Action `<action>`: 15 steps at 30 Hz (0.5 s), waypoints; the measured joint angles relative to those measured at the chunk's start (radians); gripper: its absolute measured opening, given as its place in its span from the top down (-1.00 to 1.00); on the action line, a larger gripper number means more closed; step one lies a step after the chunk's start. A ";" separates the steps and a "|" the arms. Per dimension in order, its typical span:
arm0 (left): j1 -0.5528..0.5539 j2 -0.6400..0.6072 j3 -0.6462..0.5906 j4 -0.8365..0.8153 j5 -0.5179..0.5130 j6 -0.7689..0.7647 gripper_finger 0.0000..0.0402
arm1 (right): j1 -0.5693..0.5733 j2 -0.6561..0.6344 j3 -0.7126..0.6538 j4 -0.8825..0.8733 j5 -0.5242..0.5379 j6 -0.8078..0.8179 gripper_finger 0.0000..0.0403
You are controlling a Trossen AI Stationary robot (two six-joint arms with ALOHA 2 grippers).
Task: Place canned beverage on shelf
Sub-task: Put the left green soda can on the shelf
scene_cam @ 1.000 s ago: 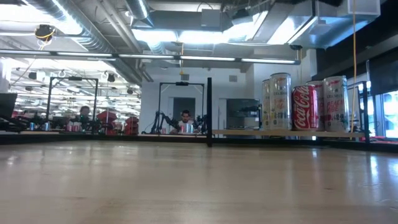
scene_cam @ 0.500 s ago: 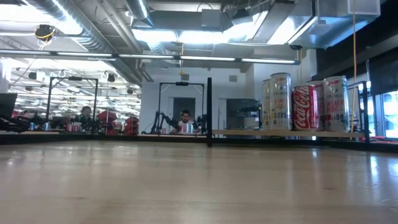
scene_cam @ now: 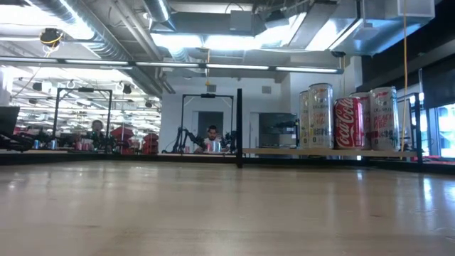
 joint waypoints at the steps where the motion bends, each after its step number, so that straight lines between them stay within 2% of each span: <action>1: 0.008 0.001 -0.014 0.002 0.020 0.000 -0.67 | 0.000 0.000 0.000 0.000 0.000 0.000 -0.46; 7: 0.077 -0.004 -0.031 0.016 0.095 0.048 -0.32 | 0.000 -0.001 0.000 -0.009 -0.002 -0.008 -0.46; 11: 0.179 0.001 -0.012 0.069 0.135 0.125 -0.32 | 0.001 -0.004 0.000 -0.030 -0.023 0.002 -0.46; 15: 0.299 0.000 0.086 0.053 0.081 0.254 -0.32 | 0.001 -0.032 0.000 -0.037 -0.061 0.026 -0.46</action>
